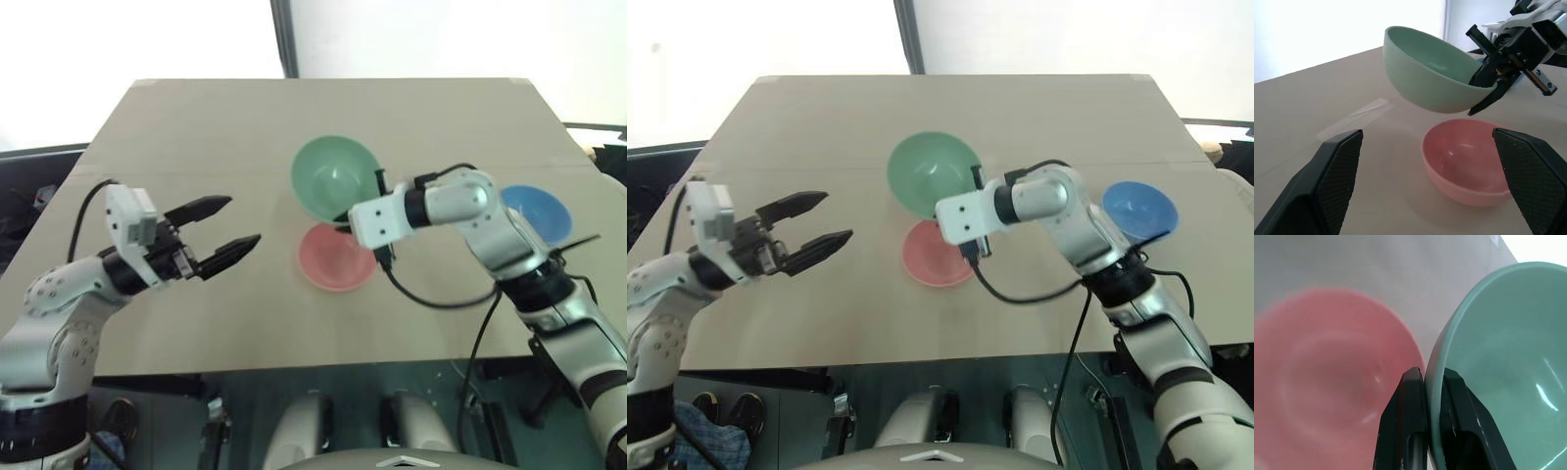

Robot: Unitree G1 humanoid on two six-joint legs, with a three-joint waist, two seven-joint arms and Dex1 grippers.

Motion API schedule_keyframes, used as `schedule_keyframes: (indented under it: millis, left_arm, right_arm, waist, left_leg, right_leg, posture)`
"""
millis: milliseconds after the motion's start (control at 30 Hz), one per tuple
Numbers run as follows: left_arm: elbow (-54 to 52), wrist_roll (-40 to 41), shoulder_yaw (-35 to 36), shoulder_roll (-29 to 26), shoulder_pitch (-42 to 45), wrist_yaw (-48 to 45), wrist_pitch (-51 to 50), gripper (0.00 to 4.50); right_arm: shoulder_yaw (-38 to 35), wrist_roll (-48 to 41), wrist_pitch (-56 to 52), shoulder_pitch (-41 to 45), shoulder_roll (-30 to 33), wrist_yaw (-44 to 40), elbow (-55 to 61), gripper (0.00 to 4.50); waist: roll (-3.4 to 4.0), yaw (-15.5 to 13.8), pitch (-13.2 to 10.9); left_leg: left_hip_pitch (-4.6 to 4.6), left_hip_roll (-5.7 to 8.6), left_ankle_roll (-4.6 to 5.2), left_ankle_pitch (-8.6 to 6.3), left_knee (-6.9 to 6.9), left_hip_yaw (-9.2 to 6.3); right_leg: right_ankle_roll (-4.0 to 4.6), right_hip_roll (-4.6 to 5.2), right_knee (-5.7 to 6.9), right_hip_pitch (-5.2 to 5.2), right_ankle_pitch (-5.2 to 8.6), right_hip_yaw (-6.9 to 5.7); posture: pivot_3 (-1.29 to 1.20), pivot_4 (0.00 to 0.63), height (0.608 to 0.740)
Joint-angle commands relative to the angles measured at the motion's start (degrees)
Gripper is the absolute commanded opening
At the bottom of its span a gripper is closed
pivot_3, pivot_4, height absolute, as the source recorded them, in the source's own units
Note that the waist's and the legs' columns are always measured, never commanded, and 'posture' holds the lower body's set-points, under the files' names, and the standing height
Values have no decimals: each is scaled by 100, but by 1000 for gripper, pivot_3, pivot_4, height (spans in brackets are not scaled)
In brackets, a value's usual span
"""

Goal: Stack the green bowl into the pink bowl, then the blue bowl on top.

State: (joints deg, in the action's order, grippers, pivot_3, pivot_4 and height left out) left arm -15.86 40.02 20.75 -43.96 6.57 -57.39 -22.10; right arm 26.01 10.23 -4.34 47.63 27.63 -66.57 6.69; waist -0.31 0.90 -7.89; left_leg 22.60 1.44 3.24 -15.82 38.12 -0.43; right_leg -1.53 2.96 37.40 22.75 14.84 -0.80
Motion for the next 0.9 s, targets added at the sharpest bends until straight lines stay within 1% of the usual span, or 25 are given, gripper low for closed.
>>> schedule_keyframes:
  millis: [33, 67, 100, 133, 167, 200, 267, 333, 367, 467, 567, 700, 800, 900]
  left_arm:
    - [311, -144, -236, -128, 407, -348, 204, 4500]
    - [403, -175, -298, -132, 513, -419, 231, 4500]
    - [474, -196, -348, -133, 596, -477, 250, 4500]
    - [536, -215, -385, -133, 662, -521, 267, 4500]
    - [593, -236, -428, -133, 729, -579, 282, 4500]
    - [639, -255, -465, -131, 790, -619, 288, 4500]
    - [702, -287, -521, -128, 880, -693, 302, 4500]
    - [734, -311, -543, -119, 918, -728, 308, 4500]
    - [741, -318, -546, -115, 927, -740, 307, 4500]
    - [726, -326, -555, -99, 928, -756, 291, 4500]
    - [677, -314, -556, -79, 897, -769, 267, 4500]
    - [593, -233, -569, -33, 864, -824, 228, 4500]
    - [580, -186, -615, 9, 886, -902, 224, 4500]
    - [615, -152, -755, 101, 1086, -965, 217, 4500]
  right_arm:
    - [-45, -187, -533, -127, 171, -241, 881, 392]
    - [-20, -197, -622, -171, 210, -284, 1007, 818]
    - [7, -202, -697, -207, 252, -325, 1112, 1114]
    - [29, -206, -753, -222, 281, -348, 1174, 1534]
    - [59, -221, -810, -257, 322, -393, 1262, 2039]
    - [82, -243, -859, -290, 359, -431, 1335, 2397]
    - [104, -251, -942, -328, 406, -444, 1408, 3301]
    - [92, -185, -1013, -339, 403, -350, 1418, 4264]
    - [89, -162, -1039, -335, 405, -320, 1423, 4462]
    - [39, -200, -1185, -315, 467, -338, 1497, 4462]
    - [-223, -372, -1485, -362, 627, -360, 1643, 4462]
    - [-784, -415, -1974, -735, 1146, -157, 1709, 4462]
    - [-1175, -158, -2138, -1077, 1624, 222, 1434, 4462]
    - [-1787, 16, -2423, -1602, 2092, 728, 964, 4462]
  waist:
    - [-1, -12, 0]
    - [-1, -13, 0]
    - [0, -14, 0]
    - [-1, -12, 0]
    - [-1, -6, 0]
    - [-1, -6, 0]
    - [-2, -14, 0]
    - [-2, -10, -1]
    - [-3, -9, -1]
    - [-3, -14, -2]
    - [-4, -15, -2]
    - [-5, -51, -3]
    - [-5, -60, -3]
    - [-6, -81, -3]
  left_leg:
    - [0, 0, 0, 0, 0, 0]
    - [0, 0, 0, 0, 0, 0]
    - [0, 0, 1, 0, 0, 0]
    - [0, 0, 1, 0, 0, 0]
    - [1, 0, 1, 0, 0, 0]
    - [1, 0, 1, 0, 0, 0]
    - [2, -1, 2, 0, -1, 0]
    - [5, 0, 2, 0, -1, 0]
    - [5, -1, 2, 0, -1, 0]
    - [5, -1, 2, 1, 0, -1]
    - [6, -1, 2, 1, 0, -1]
    - [11, 0, 7, -2, 0, -5]
    - [15, 1, 13, -6, 0, -4]
    - [18, 0, 14, -7, -1, -4]
  right_leg:
    - [0, 0, -1, 0, 0, 0]
    - [0, 0, -2, 0, 0, 0]
    - [0, 0, -2, 0, 0, 0]
    - [0, 1, -2, 0, 0, 0]
    - [0, 0, -4, 1, 0, 0]
    - [0, 0, -4, 0, 0, 0]
    - [0, 0, -5, 1, 0, 0]
    - [0, 0, -6, 0, 0, -1]
    - [0, 0, -7, 0, 0, -1]
    - [0, 0, -7, 0, 0, -1]
    - [0, 0, -8, 0, 0, -1]
    - [0, 2, -20, -2, 0, -6]
    - [-1, 5, -31, -3, 0, -7]
    - [-1, 5, -35, -6, 0, -6]
  posture:
    - [0, 150, 740]
    - [0, 150, 740]
    - [0, 150, 740]
    - [0, 150, 740]
    - [0, 150, 740]
    - [0, 150, 740]
    - [0, 150, 740]
    - [0, 150, 740]
    - [0, 150, 740]
    - [0, 150, 740]
    - [0, 150, 740]
    - [0, 150, 740]
    - [0, 150, 740]
    - [0, 150, 740]
